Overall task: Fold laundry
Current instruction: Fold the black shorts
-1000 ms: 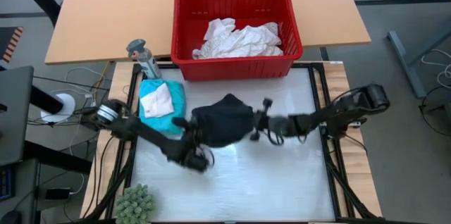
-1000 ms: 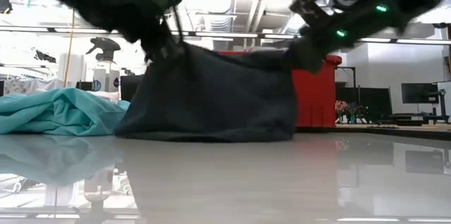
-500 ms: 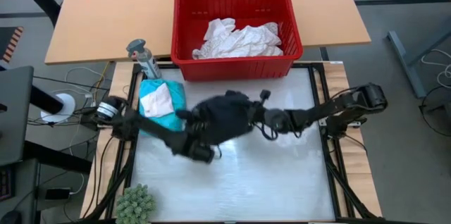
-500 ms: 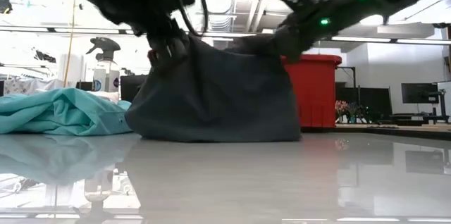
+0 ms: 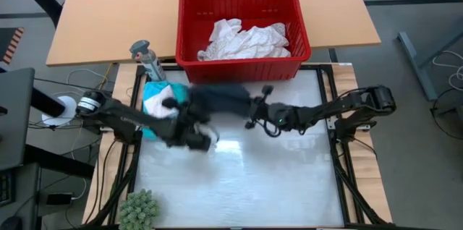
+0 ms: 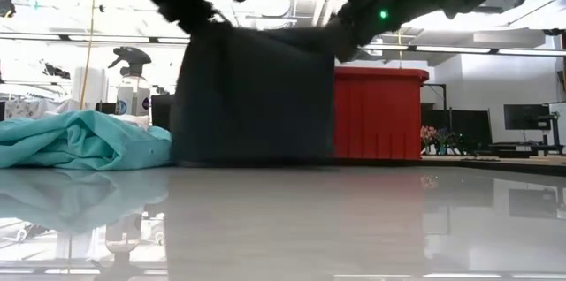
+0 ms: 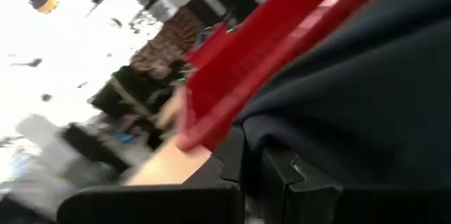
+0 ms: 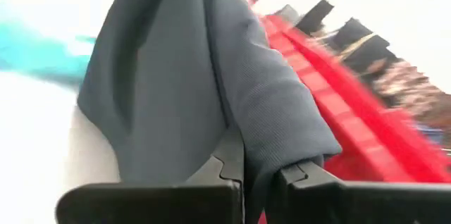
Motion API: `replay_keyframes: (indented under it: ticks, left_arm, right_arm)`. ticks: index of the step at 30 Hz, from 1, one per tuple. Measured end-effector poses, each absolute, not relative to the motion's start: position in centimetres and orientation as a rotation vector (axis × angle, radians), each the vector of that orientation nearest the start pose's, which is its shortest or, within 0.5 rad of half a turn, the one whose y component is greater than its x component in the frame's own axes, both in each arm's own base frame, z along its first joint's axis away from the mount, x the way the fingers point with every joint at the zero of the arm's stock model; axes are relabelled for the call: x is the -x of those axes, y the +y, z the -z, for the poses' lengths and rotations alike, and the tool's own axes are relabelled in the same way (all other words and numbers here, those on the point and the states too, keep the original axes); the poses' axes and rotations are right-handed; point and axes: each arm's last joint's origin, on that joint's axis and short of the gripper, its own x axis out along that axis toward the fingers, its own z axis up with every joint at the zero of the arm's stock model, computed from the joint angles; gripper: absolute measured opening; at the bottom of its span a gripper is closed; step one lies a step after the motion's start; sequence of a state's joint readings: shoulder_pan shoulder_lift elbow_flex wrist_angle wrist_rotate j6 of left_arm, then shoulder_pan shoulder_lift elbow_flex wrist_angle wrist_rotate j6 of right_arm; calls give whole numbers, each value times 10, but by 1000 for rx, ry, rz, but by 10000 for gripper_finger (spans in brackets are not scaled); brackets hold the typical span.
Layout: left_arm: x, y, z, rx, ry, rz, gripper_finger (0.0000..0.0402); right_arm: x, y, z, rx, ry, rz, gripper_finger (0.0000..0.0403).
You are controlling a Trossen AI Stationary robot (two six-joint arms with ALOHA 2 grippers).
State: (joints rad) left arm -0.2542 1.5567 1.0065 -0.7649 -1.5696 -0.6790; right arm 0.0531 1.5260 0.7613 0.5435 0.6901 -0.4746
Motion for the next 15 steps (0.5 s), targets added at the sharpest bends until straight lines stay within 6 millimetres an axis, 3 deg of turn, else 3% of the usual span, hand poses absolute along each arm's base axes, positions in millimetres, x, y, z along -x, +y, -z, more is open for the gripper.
replay_keyframes:
  ticks: [4, 6, 10, 15]
  left_arm:
    - [-257, -81, -166, -484, 338, -1119, 0]
    - [-253, -97, -148, -405, 327, -1040, 0]
    - [-248, -133, -131, -249, 391, -838, 0]
    - [-243, -180, -135, -18, 416, -544, 0]
  right_arm:
    - [-317, 29, -177, 485, 442, 456, 42]
    - [-316, 47, -158, 426, 466, 404, 42]
    - [-311, 89, -130, 318, 485, 320, 42]
    - [-296, 133, -116, 163, 517, 137, 42]
